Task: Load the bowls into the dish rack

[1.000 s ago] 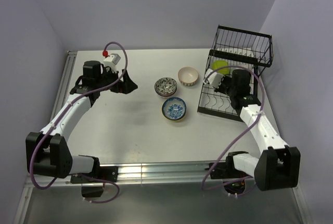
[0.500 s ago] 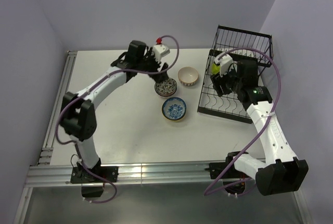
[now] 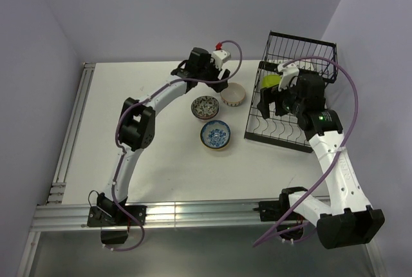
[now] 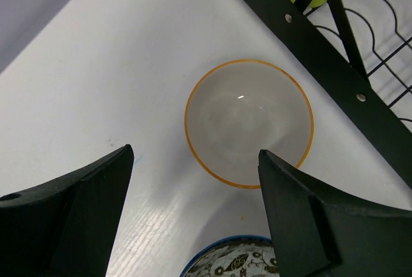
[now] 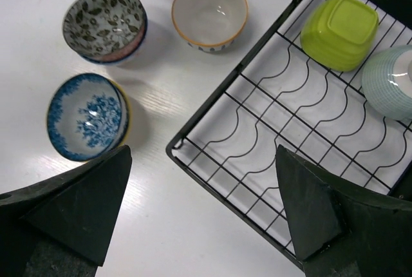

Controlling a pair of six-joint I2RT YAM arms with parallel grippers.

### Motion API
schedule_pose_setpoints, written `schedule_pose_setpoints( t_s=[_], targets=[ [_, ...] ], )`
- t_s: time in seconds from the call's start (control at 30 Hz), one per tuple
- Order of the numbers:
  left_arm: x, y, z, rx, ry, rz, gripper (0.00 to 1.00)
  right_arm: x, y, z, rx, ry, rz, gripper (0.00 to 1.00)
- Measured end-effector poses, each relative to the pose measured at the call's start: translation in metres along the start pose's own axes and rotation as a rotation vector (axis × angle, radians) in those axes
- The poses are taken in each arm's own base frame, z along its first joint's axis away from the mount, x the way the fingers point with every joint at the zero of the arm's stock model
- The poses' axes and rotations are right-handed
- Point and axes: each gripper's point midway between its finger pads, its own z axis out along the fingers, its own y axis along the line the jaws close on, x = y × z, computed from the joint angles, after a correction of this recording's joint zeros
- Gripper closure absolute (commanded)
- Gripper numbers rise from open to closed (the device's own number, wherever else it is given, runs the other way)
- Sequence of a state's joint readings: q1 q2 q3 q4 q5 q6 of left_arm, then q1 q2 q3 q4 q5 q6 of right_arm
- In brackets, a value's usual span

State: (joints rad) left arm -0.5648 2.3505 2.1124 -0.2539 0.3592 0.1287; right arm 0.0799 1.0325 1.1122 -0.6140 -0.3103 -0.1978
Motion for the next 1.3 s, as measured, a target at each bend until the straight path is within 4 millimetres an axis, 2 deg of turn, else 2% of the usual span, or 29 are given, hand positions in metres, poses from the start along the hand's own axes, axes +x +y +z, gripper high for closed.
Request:
schedule_pose_setpoints(
  t_s=[0.17,0.57,0.77,1.1,1.3],
  targets=[
    [0.022,-0.004,0.021,-0.018,0.019,-0.003,0.18,-0.014,0.004,-0.006,-0.012,-0.037,0.035,0.0],
    [0.064,0.002,0.046,-0.058,0.082,-0.017,0.22,-0.013,0.005,-0.006,-0.012,-0.033,0.058,0.0],
    [0.065,0.002,0.047,-0.075,0.087,-0.004,0.28,-0.012,0.006,-0.006,-0.016,-0.032,0.058,0.0],
    [0.077,0.002,0.054,-0.08,0.108,-0.027,0.43,-0.011,0.007,-0.005,-0.022,-0.026,0.075,0.0],
    [0.079,0.0,0.055,-0.081,0.11,-0.045,0.57,-0.01,0.009,-0.005,-0.029,-0.023,0.085,0.0]
  ],
)
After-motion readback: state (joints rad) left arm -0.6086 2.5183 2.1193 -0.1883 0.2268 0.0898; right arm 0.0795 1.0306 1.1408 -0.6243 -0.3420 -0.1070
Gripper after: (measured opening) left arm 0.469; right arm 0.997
